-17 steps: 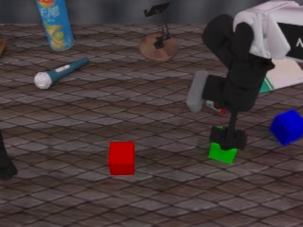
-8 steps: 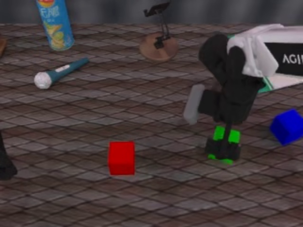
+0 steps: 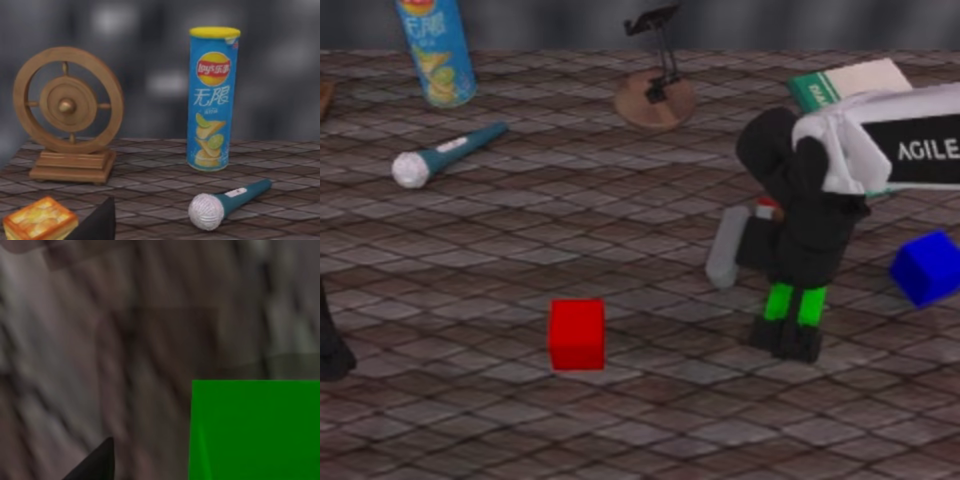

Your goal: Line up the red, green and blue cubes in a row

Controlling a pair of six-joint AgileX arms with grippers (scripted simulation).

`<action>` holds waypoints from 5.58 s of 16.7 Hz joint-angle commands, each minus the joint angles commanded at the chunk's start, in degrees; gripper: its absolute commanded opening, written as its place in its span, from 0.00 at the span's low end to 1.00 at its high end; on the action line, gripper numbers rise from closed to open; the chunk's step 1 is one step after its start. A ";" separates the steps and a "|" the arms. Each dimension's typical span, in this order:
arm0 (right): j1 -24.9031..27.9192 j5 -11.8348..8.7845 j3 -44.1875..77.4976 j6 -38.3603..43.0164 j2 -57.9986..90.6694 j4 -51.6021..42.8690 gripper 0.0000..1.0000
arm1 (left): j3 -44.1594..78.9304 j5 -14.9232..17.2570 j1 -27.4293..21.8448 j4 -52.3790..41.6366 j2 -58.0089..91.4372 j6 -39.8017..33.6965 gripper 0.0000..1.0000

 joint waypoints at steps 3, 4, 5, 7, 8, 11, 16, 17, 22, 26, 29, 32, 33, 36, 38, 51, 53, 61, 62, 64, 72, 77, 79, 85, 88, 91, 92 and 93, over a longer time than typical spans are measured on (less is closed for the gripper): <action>0.00 0.00 0.00 0.00 0.00 0.00 0.77 | 0.00 0.00 0.00 0.00 0.00 0.00 1.00; 0.00 0.00 0.00 0.00 0.00 0.00 0.70 | 0.00 0.00 0.00 0.00 0.00 0.00 1.00; 0.00 0.00 0.00 0.00 0.00 0.00 0.62 | 0.00 0.00 0.00 0.00 0.00 0.00 1.00; 0.00 0.00 0.00 0.00 0.00 0.00 0.47 | 0.00 0.00 0.00 0.00 0.00 0.00 1.00; 0.00 0.00 0.00 0.00 0.00 0.00 0.40 | 0.00 0.00 0.00 0.00 0.00 0.00 1.00; 0.00 0.00 0.00 0.00 0.00 0.00 0.17 | 0.00 0.00 0.00 0.00 0.00 0.00 1.00; 0.00 0.00 0.00 0.00 0.00 0.00 0.00 | 0.00 0.00 0.00 0.00 0.00 0.00 1.00; 0.00 0.00 0.00 0.00 0.00 0.00 0.00 | 0.00 0.00 0.00 0.00 0.00 0.00 1.00; -0.13 0.02 0.00 0.07 -0.16 -0.06 0.00 | 0.00 0.00 0.00 0.00 0.00 0.00 1.00; 0.02 0.02 2.72 0.01 -1.91 -4.47 0.00 | 0.00 0.00 0.00 0.00 0.00 0.00 1.00; 0.33 -0.02 6.18 -0.14 -4.72 -11.55 0.00 | 0.00 0.00 0.00 0.00 0.00 0.00 1.00; 0.38 -0.03 7.63 -0.08 -6.30 -13.83 0.00 | 0.00 0.00 0.00 0.00 0.00 0.00 1.00; 0.38 -0.03 7.63 -0.08 -6.30 -13.83 0.00 | 0.00 0.00 0.00 0.00 0.00 0.00 1.00; 0.32 -0.03 7.69 -0.03 -5.99 -13.82 0.00 | 0.00 0.00 0.00 0.00 0.00 0.00 1.00; 2.22 -0.01 9.85 -0.30 -4.86 -15.00 0.00 | 0.00 0.00 0.00 0.00 0.00 0.00 1.00; 16.41 0.07 25.56 -1.79 2.19 -22.97 0.00 | 0.00 0.00 0.00 0.00 0.00 0.00 1.00; 16.36 0.09 23.80 -1.72 2.82 -20.83 0.00 | 0.00 0.00 0.00 0.00 0.00 0.00 1.00; 16.61 0.13 15.93 -1.89 6.27 -9.50 0.00 | 0.00 0.00 0.00 0.00 0.00 0.00 1.00; 16.61 0.13 15.93 -1.89 6.27 -9.50 0.00 | 0.00 0.00 0.00 0.00 0.00 0.00 1.00; 16.61 0.13 15.93 -1.89 6.27 -9.50 0.08 | 0.00 0.00 0.00 0.00 0.00 0.00 1.00; 16.61 0.13 15.93 -1.89 6.27 -9.50 0.68 | 0.00 0.00 0.00 0.00 0.00 0.00 1.00; 16.61 0.13 15.93 -1.89 6.27 -9.50 1.00 | 0.00 0.00 0.00 0.00 0.00 0.00 1.00; 16.61 0.13 15.93 -1.89 6.27 -9.50 1.00 | 0.00 0.00 0.00 0.00 0.00 0.00 1.00; 16.52 0.13 15.94 -1.89 6.24 -9.51 1.00 | 0.00 0.00 0.00 0.00 0.00 0.00 1.00; 16.63 0.13 17.91 -1.92 5.62 -11.91 1.00 | 0.00 0.00 0.00 0.00 0.00 0.00 1.00; 16.87 0.10 22.13 -1.99 3.86 -18.70 1.00 | 0.00 0.00 0.00 0.00 0.00 0.00 1.00; 16.98 0.09 23.49 -2.04 3.23 -20.73 1.00 | 0.00 0.00 0.00 0.00 0.00 0.00 1.00; 17.03 0.09 24.59 -2.04 2.67 -22.15 1.00 | 0.00 0.00 0.00 0.00 0.00 0.00 1.00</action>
